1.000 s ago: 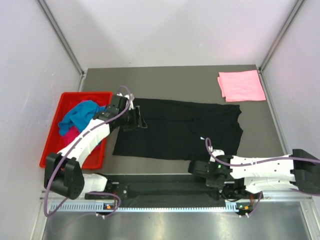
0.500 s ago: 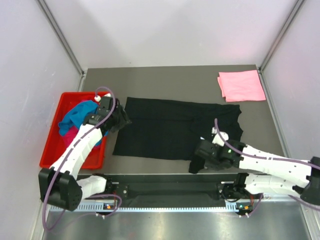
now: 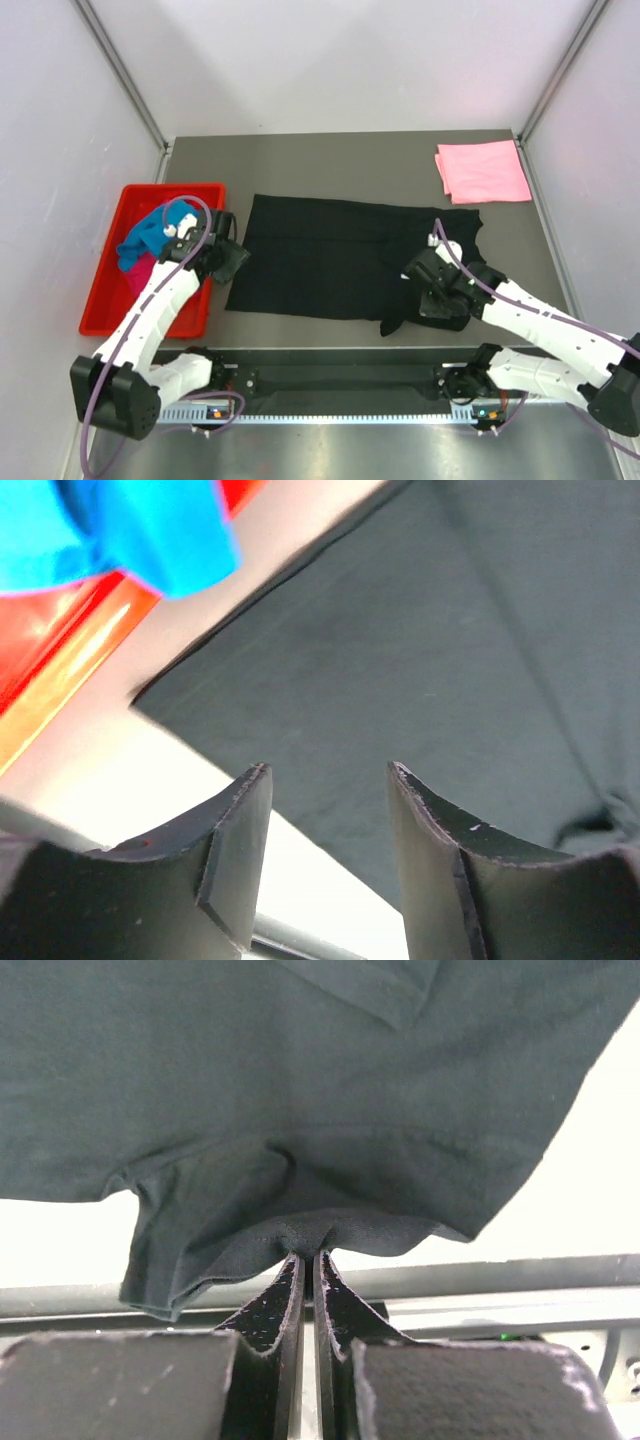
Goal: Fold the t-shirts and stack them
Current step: Fold the tshirt
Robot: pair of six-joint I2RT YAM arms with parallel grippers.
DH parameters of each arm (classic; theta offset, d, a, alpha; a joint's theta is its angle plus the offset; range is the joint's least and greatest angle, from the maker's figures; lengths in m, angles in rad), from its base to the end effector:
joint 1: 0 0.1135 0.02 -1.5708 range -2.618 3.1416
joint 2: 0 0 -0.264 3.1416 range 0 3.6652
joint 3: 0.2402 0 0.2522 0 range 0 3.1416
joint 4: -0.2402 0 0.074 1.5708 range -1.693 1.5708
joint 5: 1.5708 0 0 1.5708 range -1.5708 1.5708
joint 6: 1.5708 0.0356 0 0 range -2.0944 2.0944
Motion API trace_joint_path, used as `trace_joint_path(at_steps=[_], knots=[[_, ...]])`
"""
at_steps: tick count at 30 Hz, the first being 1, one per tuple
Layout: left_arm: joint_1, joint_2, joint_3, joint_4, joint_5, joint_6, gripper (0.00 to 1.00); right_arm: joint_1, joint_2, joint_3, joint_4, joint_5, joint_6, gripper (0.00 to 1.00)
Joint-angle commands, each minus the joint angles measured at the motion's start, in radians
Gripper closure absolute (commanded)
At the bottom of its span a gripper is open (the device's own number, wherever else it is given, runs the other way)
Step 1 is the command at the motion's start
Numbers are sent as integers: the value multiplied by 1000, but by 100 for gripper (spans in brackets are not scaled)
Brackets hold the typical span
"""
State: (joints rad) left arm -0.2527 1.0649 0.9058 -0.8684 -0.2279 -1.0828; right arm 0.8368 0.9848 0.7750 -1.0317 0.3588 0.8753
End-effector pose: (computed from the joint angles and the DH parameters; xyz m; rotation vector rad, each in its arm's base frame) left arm 0.1953 -0.0421 0.2718 -1.1112 2.3187 -0.2123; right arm 0.1170 0.1110 0.2396 0.1313 2.6563 0.0176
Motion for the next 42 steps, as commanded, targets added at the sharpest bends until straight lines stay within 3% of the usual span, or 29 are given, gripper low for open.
trace_joint_path(at_steps=[1,5,19,29,42], knots=[[1,58,-8,-90,-19,-92,46,-38,-6,18,67,-20,-99,100],[-2,98,-51,-115,-10,-112,54,-71,-26,12,82,-37,-131,100],[-11,29,-197,-138,-153,-365,51,-88,-72,-19,116,-86,-170,100],[-14,99,-217,-98,-143,-388,58,-93,-86,-42,142,-87,-176,100],[-16,112,-323,26,-105,-439,56,-96,-124,-62,144,-106,-171,100]])
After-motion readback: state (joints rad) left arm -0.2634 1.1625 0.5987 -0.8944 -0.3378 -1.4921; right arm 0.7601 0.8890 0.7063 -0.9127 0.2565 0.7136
